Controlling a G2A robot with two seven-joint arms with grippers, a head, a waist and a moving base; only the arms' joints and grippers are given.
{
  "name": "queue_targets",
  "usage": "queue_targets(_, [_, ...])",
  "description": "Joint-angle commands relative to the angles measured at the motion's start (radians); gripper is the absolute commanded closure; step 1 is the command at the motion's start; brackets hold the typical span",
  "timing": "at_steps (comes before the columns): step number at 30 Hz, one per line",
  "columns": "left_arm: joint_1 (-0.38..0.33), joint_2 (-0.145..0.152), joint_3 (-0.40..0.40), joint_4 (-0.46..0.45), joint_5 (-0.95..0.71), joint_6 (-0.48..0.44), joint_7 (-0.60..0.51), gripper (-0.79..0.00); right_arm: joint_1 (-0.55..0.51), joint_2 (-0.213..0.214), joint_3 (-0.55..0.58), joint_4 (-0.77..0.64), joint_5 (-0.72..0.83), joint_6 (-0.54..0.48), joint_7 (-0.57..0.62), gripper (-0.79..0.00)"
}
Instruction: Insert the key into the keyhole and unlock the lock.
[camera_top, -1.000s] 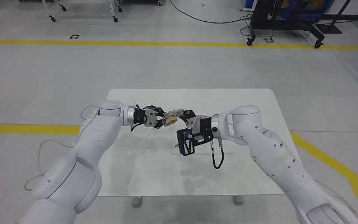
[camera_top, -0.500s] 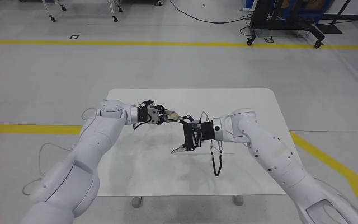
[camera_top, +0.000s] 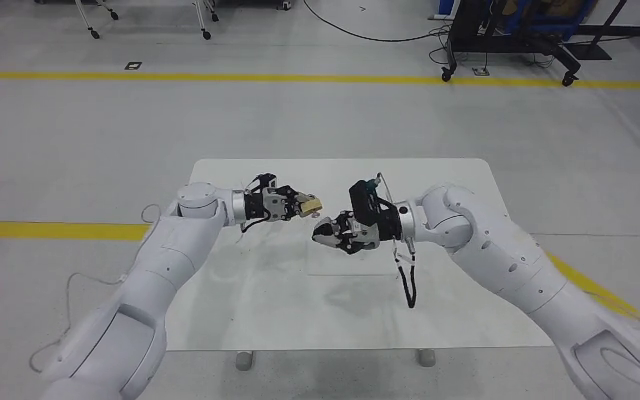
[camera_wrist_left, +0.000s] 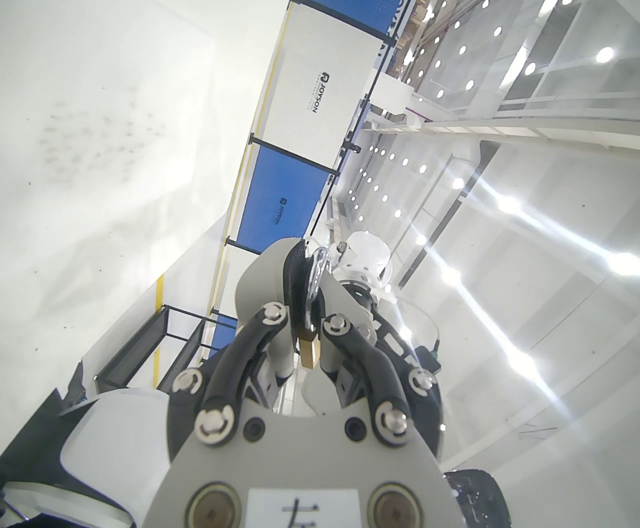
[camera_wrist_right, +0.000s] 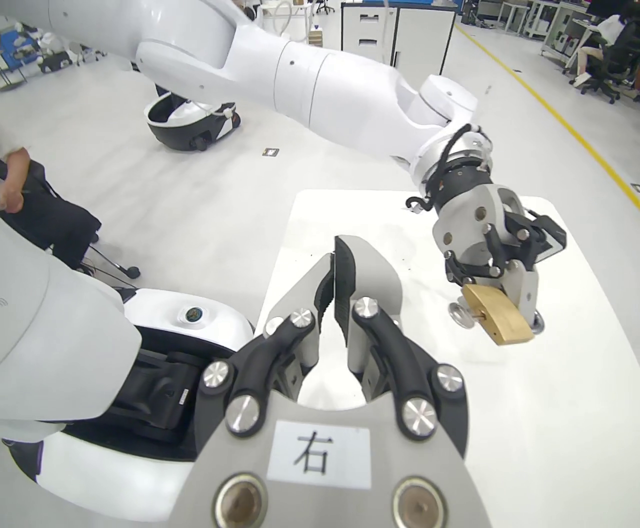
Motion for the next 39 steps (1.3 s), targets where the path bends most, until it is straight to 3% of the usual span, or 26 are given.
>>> queue_targets(1, [0.017, 0.008, -0.013, -0.031, 0.006, 0.006, 0.014, 0.000, 0.012, -0.001, -0.005, 0.034, -0.002, 0.000, 0.007, 0.000])
queue_targets(11, [0.087, 0.048, -0.083, -0.166, 0.062, 0.036, 0.100, 0.000, 0.079, -0.059, -0.067, 0.147, -0.016, 0.049, 0.028, 0.000])
queue_targets(27, [0.160, 0.079, -0.150, -0.295, 0.112, 0.061, 0.135, 0.000, 0.132, -0.136, -0.097, 0.274, -0.036, 0.083, 0.017, 0.000])
queue_targets(28, [0.162, 0.080, -0.156, -0.300, 0.112, 0.054, 0.141, 0.000, 0.125, -0.136, -0.089, 0.268, -0.032, 0.054, -0.002, -0.320])
queue_targets(29, [0.164, 0.081, -0.162, -0.302, 0.110, 0.049, 0.148, 0.000, 0.122, -0.134, -0.083, 0.264, -0.032, 0.034, -0.015, -0.785])
queue_targets(39, [0.175, 0.086, -0.196, -0.310, 0.078, 0.031, 0.165, 0.000, 0.118, -0.133, -0.076, 0.259, -0.032, 0.013, -0.027, -0.785])
